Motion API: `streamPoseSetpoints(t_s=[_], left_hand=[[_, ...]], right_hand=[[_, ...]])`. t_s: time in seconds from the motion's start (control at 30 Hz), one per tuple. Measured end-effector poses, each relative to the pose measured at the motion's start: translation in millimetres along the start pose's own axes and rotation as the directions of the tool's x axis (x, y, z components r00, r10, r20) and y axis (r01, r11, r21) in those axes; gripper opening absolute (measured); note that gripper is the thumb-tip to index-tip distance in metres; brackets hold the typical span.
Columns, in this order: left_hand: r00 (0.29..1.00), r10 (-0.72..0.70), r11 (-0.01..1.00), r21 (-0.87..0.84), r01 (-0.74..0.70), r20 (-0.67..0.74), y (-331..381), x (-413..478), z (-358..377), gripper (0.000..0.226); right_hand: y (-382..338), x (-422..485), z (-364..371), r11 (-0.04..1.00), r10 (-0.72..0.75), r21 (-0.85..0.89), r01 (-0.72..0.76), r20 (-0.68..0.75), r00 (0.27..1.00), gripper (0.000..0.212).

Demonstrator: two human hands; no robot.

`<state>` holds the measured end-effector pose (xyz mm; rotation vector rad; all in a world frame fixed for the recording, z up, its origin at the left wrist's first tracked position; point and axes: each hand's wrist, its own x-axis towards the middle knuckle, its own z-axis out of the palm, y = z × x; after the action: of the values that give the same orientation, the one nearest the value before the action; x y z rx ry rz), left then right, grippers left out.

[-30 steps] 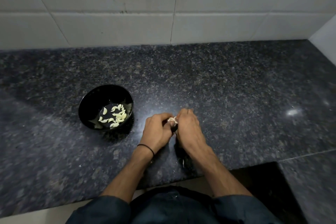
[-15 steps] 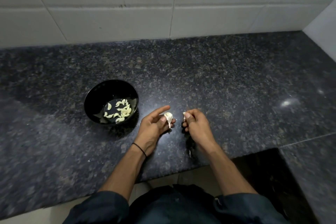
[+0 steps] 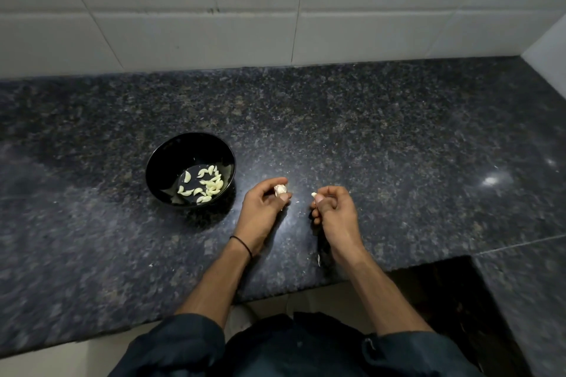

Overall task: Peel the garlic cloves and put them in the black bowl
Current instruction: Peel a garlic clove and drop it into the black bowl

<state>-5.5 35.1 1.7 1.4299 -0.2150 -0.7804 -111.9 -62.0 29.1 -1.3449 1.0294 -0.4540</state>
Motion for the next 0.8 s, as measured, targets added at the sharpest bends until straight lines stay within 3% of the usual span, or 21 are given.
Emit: streamPoseSetpoints(t_s=[0.17,0.3,0.47,0.63,0.8], left_hand=[[0.964,0.264,0.866,0.447,-0.224,-0.028,-1,4,5,0.033],[0.927,0.374,0.697,0.666,-0.268,-0.019,-5,7,8,0.032],[0.918,0.391,0.674,0.699,-0.239,-0.063,-17,8,9,0.034],[0.903,0.402,0.742,0.632,-0.224,-0.152,-21,-3,10,0.037],[0.752,0.561,0.713,0.663,-0.227,-0.346,-31,-32,19,0.033]], right_hand=[[-2,12,-7,1.0,-0.029,0.015,0.028,0.075,0.997,0.02],[-3,21,-13,0.998,-0.012,0.064,0.004,0.126,0.992,0.016],[0,29,-17,0.995,0.005,0.099,-0.022,0.174,0.985,0.011],[10,31,-25,0.994,-0.032,0.107,0.01,0.205,0.978,0.009],[23,28,-37,0.989,-0.134,0.091,0.113,0.258,0.957,0.003]])
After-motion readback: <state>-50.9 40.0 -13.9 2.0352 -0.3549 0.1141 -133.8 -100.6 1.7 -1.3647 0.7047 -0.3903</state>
